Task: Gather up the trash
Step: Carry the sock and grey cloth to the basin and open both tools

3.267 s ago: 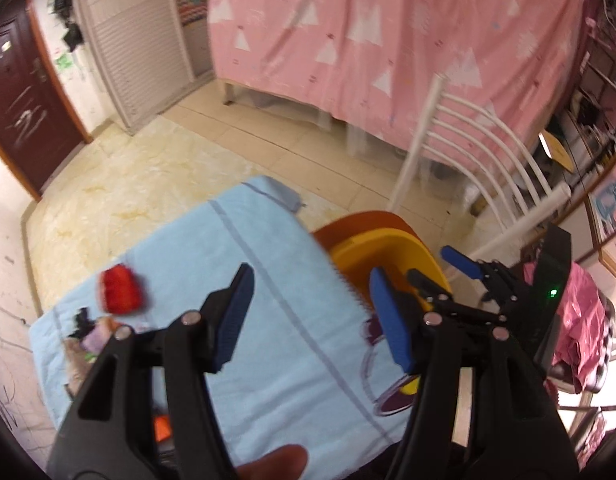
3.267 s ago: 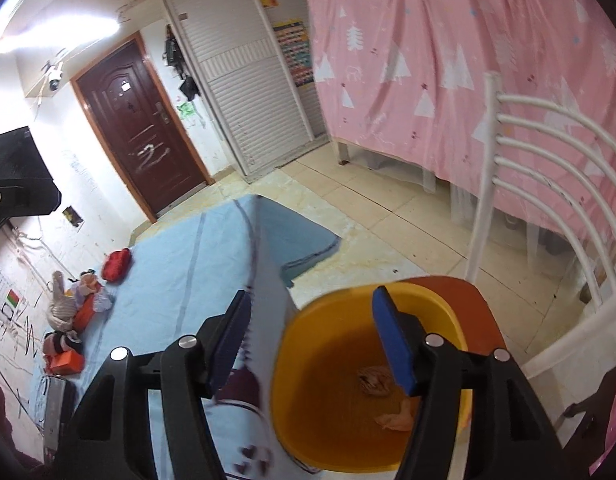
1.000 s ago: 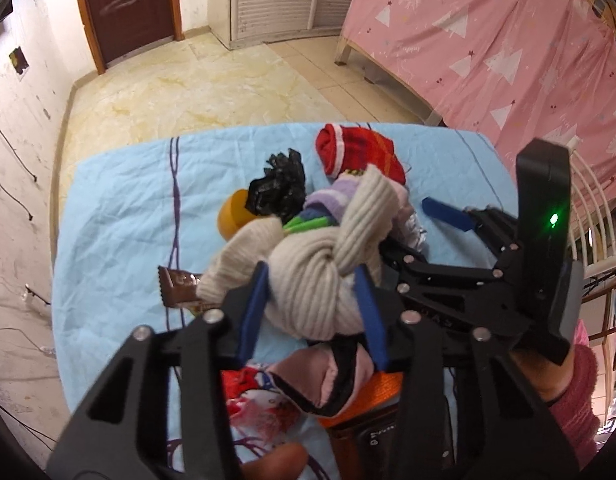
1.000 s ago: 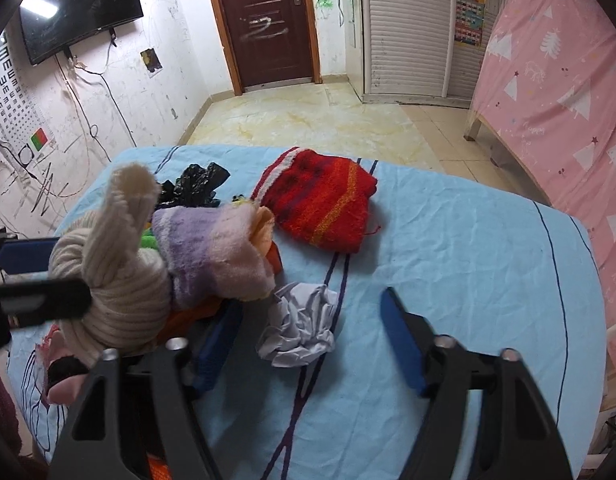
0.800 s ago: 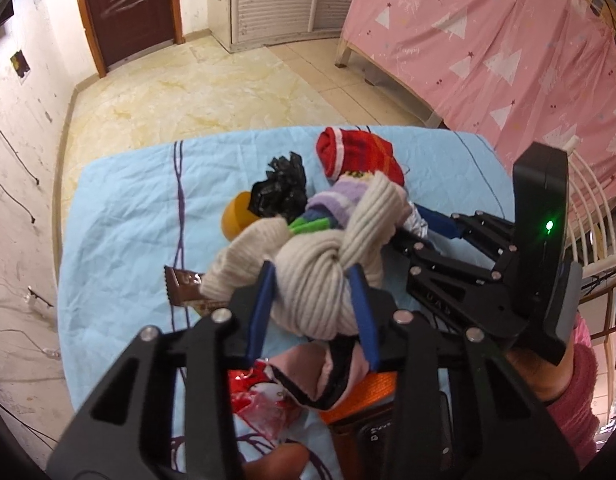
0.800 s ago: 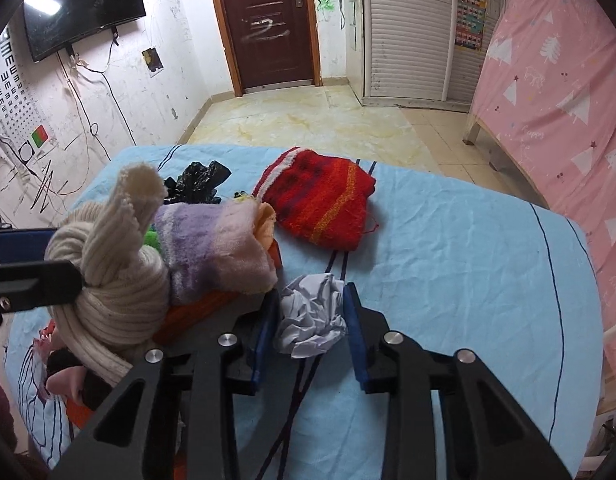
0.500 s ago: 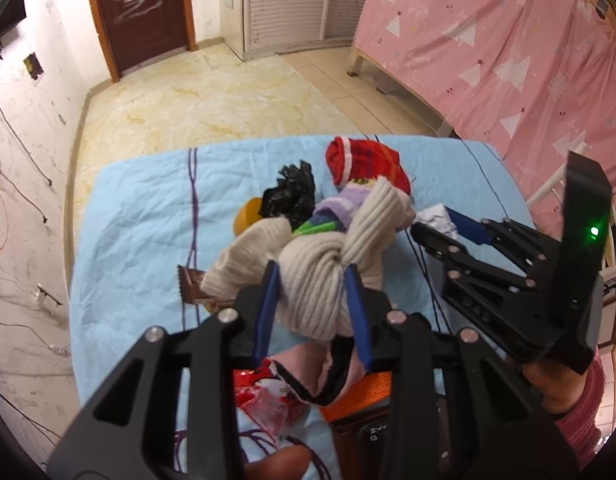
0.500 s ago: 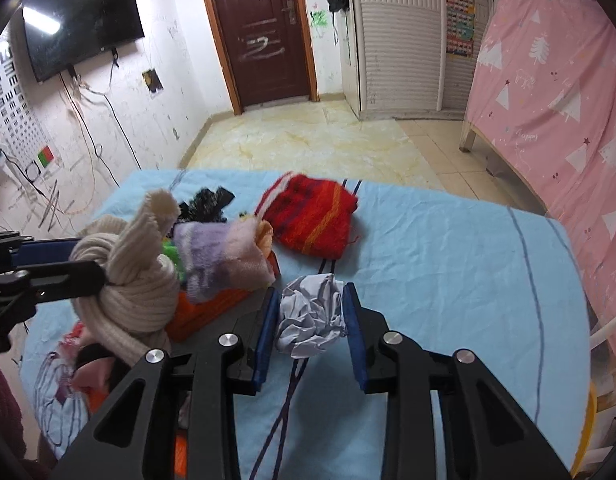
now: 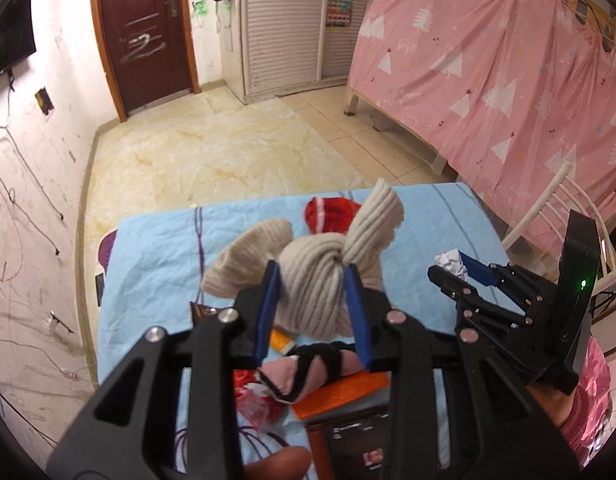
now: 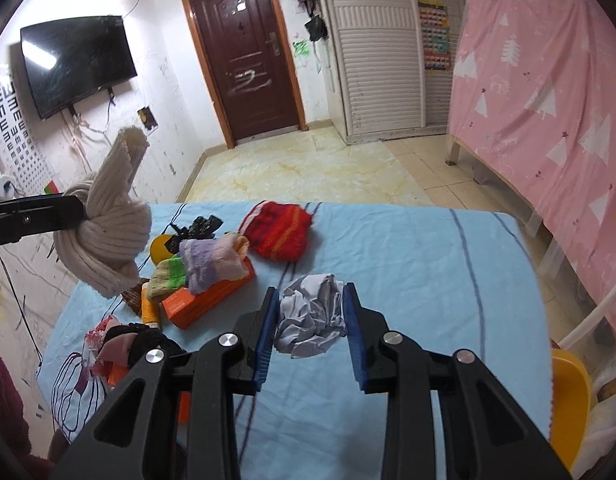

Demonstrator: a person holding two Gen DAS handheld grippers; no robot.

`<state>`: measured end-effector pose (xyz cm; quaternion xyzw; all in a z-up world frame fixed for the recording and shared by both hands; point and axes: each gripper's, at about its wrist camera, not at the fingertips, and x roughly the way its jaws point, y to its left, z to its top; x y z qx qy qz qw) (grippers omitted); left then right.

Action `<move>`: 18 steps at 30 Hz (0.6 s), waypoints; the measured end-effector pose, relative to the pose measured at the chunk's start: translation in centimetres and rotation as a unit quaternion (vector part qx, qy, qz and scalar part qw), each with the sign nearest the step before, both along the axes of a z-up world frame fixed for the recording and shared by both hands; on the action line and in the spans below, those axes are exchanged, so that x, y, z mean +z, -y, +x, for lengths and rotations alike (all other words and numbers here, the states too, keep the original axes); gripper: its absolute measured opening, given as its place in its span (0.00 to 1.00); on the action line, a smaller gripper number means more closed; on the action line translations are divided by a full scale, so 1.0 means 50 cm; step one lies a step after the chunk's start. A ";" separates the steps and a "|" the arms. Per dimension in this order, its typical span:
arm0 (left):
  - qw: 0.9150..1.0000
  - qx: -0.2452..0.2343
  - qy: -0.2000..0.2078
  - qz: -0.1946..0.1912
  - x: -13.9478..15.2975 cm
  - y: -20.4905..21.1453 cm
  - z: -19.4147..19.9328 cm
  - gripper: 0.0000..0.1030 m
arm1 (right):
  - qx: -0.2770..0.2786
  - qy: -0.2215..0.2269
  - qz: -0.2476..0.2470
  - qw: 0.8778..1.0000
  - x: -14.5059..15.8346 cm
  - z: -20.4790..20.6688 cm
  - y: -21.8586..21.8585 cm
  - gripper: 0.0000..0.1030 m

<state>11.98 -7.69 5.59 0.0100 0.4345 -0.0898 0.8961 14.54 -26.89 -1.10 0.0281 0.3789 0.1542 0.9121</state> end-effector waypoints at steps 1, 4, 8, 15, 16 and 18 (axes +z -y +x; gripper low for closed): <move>1.000 -0.003 0.001 0.001 0.003 0.009 -0.001 0.30 | -0.005 0.003 0.004 1.000 0.003 -0.006 0.013 0.25; 1.000 -0.018 0.004 0.006 0.011 0.047 -0.006 0.30 | -0.018 0.011 0.011 1.000 0.011 -0.023 0.046 0.25; 0.999 -0.039 0.006 0.016 0.018 0.105 -0.011 0.30 | -0.042 0.022 0.018 0.999 0.020 -0.047 0.099 0.25; 0.996 -0.086 0.001 0.030 0.011 0.219 -0.017 0.30 | -0.108 0.038 0.028 0.993 0.026 -0.098 0.238 0.25; 0.995 -0.091 0.000 0.032 0.010 0.231 -0.018 0.30 | -0.116 0.040 0.029 0.992 0.026 -0.106 0.251 0.25; 0.994 -0.106 -0.003 0.037 0.006 0.267 -0.019 0.30 | -0.138 0.044 0.026 0.989 0.024 -0.124 0.292 0.25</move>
